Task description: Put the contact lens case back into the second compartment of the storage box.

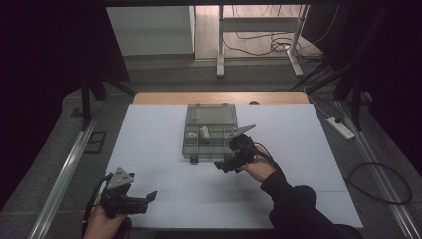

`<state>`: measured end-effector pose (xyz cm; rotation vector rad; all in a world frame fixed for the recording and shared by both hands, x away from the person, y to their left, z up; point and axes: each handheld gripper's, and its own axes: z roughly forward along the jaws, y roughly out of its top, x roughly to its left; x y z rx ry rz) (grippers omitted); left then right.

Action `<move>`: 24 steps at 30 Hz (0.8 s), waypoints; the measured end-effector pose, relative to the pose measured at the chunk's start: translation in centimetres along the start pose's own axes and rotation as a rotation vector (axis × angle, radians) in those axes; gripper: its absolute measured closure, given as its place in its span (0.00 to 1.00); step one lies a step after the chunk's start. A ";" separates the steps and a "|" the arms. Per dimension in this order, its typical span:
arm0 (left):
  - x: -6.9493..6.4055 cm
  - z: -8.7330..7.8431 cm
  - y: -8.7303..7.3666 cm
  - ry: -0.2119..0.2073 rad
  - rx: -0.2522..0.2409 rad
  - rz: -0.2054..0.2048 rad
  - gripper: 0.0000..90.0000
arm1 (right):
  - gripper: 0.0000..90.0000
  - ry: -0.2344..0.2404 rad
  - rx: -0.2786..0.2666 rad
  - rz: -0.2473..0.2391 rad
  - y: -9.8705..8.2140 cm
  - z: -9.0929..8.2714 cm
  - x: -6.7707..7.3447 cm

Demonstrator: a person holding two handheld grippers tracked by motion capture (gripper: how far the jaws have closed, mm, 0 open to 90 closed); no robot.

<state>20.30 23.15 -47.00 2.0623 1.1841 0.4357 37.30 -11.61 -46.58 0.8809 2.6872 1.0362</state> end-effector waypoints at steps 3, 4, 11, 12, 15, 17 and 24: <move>0.0 0.0 0.0 0.000 0.000 0.000 0.05 | 0.00 0.002 0.000 0.005 -0.3 -0.3 -0.1; 0.0 0.0 0.0 -0.001 0.000 0.001 0.05 | 0.00 0.003 -0.003 0.004 -0.4 -0.4 -0.1; 0.0 0.0 0.0 0.000 0.000 0.002 0.05 | 0.00 0.003 -0.009 0.005 -0.9 -1.1 0.0; 0.0 0.0 0.0 0.000 0.001 0.002 0.05 | 0.00 0.004 -0.012 0.006 -1.0 -1.2 0.0; 0.0 0.0 0.0 0.000 0.001 0.002 0.05 | 0.00 0.003 -0.015 0.009 -1.3 -1.6 0.0; 0.0 0.0 0.0 0.000 0.001 0.003 0.05 | 0.00 0.001 -0.014 0.009 -1.6 -1.9 -0.1; 0.0 0.0 0.0 0.001 0.002 0.003 0.05 | 0.00 -0.009 -0.017 0.024 -2.5 -2.8 -0.4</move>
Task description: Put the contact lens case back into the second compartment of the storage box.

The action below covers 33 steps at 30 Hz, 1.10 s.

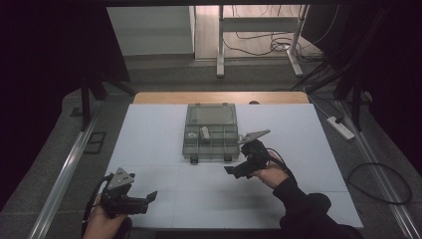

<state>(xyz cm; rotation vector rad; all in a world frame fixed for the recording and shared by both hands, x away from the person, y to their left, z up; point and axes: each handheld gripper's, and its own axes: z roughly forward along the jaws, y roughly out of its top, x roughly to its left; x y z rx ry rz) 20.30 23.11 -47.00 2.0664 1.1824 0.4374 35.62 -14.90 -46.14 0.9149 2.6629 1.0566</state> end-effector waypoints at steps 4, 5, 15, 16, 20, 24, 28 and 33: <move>0.0 0.0 0.0 0.000 0.000 0.000 0.05 | 0.00 -0.003 0.001 0.004 -0.5 -0.4 -0.2; 0.0 0.0 0.0 0.000 0.000 0.000 0.05 | 0.00 -0.003 0.001 0.004 -0.6 -0.6 -0.2; 0.0 0.0 0.0 0.001 0.000 0.001 0.05 | 0.00 -0.004 -0.014 0.010 -1.6 -1.8 -0.5; 0.0 0.0 0.0 0.001 0.000 0.000 0.05 | 0.00 -0.003 -0.015 0.012 -1.6 -1.9 -0.6; 0.0 0.0 0.0 0.001 0.000 0.000 0.05 | 0.00 0.004 -0.011 0.016 -2.1 -2.5 -0.7; 0.0 0.0 0.0 0.001 0.000 0.000 0.05 | 0.00 0.005 -0.014 0.019 -2.7 -2.9 -0.9; 0.0 0.0 0.0 0.002 0.000 0.000 0.05 | 0.00 -0.001 -0.021 0.022 -3.1 -3.4 -1.0; 0.0 0.0 0.0 0.003 0.001 0.001 0.05 | 0.00 -0.002 -0.040 0.027 -3.7 -4.2 -1.2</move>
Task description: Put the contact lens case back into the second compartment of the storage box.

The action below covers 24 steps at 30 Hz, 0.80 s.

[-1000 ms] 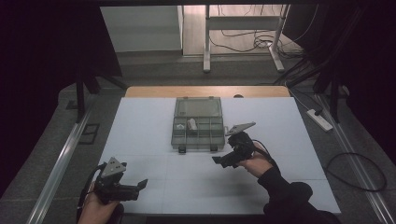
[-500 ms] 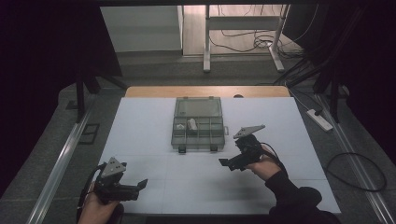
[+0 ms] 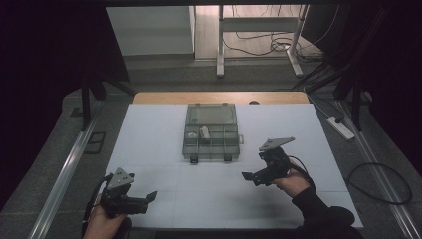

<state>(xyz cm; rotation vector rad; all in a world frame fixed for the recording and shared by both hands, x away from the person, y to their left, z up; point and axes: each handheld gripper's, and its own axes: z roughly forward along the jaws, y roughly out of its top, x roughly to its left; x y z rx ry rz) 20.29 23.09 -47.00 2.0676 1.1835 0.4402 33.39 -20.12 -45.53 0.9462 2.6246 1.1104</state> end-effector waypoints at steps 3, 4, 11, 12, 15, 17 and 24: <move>0.0 0.0 0.0 0.000 0.000 0.000 0.05 | 0.00 -0.001 -0.008 -0.001 -0.4 -0.5 -0.1; 0.0 0.0 0.0 0.000 0.000 -0.001 0.05 | 0.00 -0.003 -0.009 0.001 -0.6 -0.6 -0.2; 0.0 0.0 0.0 0.001 0.001 0.000 0.05 | 0.00 -0.022 -0.014 0.017 -1.4 -1.6 -0.5; 0.0 0.0 0.0 0.001 0.001 -0.001 0.05 | 0.00 -0.028 -0.015 0.020 -1.6 -1.9 -0.6; 0.0 0.0 0.0 0.001 0.001 -0.001 0.05 | 0.00 -0.045 -0.016 0.033 -2.2 -2.6 -0.8; 0.0 0.0 0.0 0.002 0.000 -0.002 0.05 | 0.00 -0.051 -0.016 0.036 -2.3 -2.8 -0.9; 0.0 0.0 0.0 0.002 -0.001 -0.004 0.05 | 0.00 -0.075 -0.008 0.064 -3.7 -3.9 -1.4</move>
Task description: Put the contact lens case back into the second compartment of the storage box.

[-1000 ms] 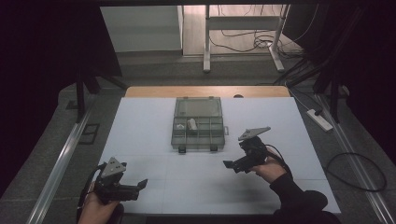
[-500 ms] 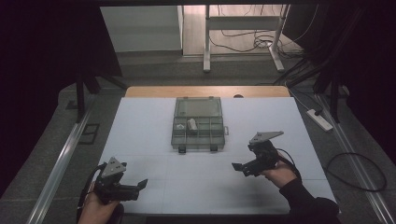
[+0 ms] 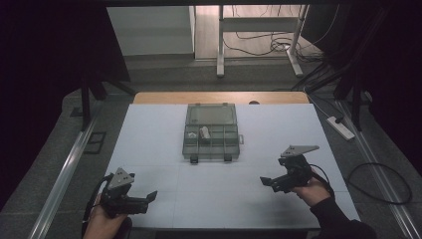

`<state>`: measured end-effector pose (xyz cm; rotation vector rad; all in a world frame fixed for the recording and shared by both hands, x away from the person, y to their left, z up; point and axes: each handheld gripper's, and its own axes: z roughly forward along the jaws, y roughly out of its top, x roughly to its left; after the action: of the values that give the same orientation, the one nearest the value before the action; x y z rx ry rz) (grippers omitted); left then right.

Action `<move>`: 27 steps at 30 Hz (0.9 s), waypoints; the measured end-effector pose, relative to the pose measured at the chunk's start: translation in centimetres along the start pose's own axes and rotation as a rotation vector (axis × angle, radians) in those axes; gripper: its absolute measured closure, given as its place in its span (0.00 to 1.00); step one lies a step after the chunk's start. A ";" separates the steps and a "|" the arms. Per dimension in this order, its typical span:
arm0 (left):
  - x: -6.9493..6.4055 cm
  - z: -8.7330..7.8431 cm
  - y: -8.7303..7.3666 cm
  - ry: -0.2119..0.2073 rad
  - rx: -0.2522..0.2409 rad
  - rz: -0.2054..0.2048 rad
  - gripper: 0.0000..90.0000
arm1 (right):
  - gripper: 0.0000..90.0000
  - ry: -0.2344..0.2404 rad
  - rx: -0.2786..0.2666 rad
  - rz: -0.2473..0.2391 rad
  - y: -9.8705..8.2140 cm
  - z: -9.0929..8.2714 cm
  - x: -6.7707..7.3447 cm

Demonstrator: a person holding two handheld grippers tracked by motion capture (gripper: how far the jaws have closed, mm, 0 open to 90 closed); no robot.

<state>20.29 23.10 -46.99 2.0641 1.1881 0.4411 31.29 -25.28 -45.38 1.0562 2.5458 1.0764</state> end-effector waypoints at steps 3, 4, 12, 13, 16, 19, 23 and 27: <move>0.0 0.0 0.0 -0.001 0.000 -0.002 0.05 | 0.00 -0.010 0.004 0.004 -0.5 -0.4 -0.2; 0.0 0.0 0.0 0.000 -0.001 -0.002 0.05 | 0.00 -0.015 0.005 0.007 -0.7 -0.6 -0.3; 0.0 0.0 0.0 0.000 -0.001 -0.005 0.05 | 0.00 -0.051 0.004 0.032 -2.2 -2.3 -0.9; 0.0 0.0 0.0 0.000 -0.001 -0.005 0.05 | 0.00 -0.054 0.005 0.035 -2.3 -2.4 -1.0; 0.1 0.0 0.0 0.001 -0.001 -0.007 0.05 | 0.00 -0.064 0.021 0.057 -3.0 -3.1 -1.2; 0.1 0.0 0.0 0.001 -0.001 -0.008 0.05 | 0.00 -0.078 0.022 0.064 -3.6 -3.6 -1.4; 0.1 0.0 0.0 0.002 -0.002 -0.010 0.05 | 0.00 -0.110 0.028 0.069 -4.6 -4.4 -1.6; 0.1 0.0 0.0 0.001 -0.004 -0.011 0.04 | 0.00 -0.141 0.019 0.080 -5.4 -5.0 -1.6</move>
<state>20.31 23.18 -46.99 2.0536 1.1977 0.4391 27.44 -31.72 -45.64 1.2033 2.4266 0.9608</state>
